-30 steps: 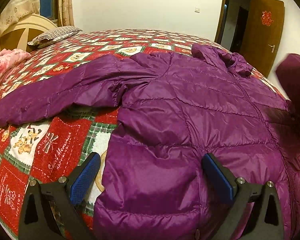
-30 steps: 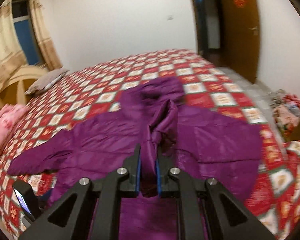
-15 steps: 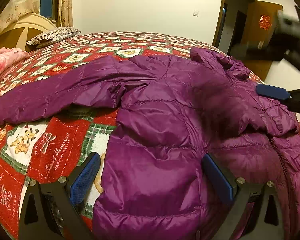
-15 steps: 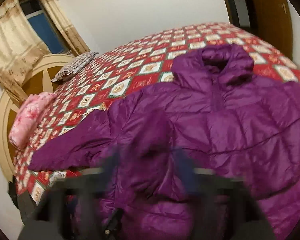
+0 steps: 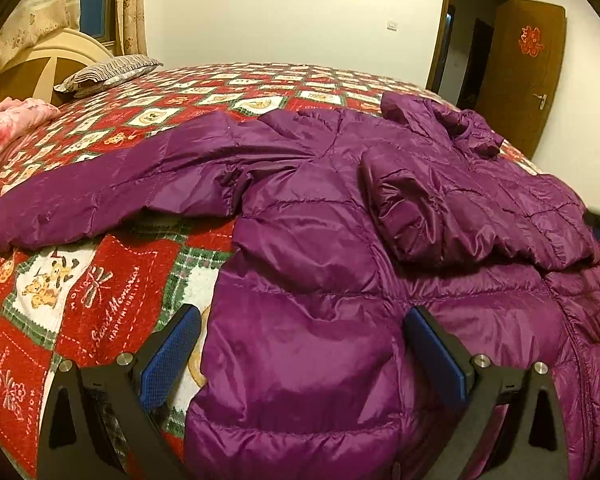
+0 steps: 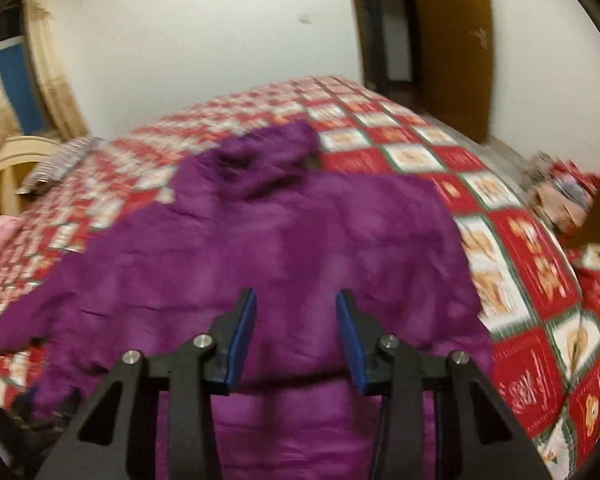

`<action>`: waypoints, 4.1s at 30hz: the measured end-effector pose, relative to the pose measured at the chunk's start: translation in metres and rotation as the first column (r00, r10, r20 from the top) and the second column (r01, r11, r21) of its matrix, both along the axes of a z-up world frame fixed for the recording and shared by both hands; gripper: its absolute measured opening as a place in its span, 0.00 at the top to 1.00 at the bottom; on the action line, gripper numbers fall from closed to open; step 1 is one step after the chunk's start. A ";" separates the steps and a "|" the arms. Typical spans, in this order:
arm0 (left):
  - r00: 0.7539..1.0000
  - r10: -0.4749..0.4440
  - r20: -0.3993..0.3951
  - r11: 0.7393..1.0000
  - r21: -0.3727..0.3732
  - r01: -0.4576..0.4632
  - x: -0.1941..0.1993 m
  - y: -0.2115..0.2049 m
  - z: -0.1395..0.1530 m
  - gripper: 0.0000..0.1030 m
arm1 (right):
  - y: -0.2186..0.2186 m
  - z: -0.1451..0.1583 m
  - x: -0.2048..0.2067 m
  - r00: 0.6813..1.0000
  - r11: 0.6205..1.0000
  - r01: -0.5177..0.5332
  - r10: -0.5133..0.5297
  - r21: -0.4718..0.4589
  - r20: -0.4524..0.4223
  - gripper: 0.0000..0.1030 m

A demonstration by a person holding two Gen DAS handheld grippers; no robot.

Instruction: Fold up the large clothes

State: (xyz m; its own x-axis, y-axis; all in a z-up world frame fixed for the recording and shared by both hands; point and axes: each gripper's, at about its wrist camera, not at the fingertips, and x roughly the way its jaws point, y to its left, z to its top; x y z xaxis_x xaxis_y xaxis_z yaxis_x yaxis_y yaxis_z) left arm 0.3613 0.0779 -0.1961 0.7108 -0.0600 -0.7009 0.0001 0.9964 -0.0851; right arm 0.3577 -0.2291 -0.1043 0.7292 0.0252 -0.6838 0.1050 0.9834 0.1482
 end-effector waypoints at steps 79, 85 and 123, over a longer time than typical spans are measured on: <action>0.864 0.283 0.416 0.959 -0.109 -0.261 0.057 0.079 0.179 0.95 | 0.018 -0.050 0.002 0.998 0.997 -0.063 0.062 -0.049 -0.024 0.22; 0.889 -0.001 0.458 0.997 -0.063 0.034 0.065 -0.037 0.194 0.95 | 0.017 -0.049 0.002 0.998 0.997 -0.062 0.062 -0.038 -0.020 0.22; 0.990 -0.120 0.076 0.987 -0.095 0.127 0.046 -0.027 0.111 0.24 | 0.014 -0.047 0.003 0.996 0.997 -0.075 0.074 -0.009 -0.042 0.18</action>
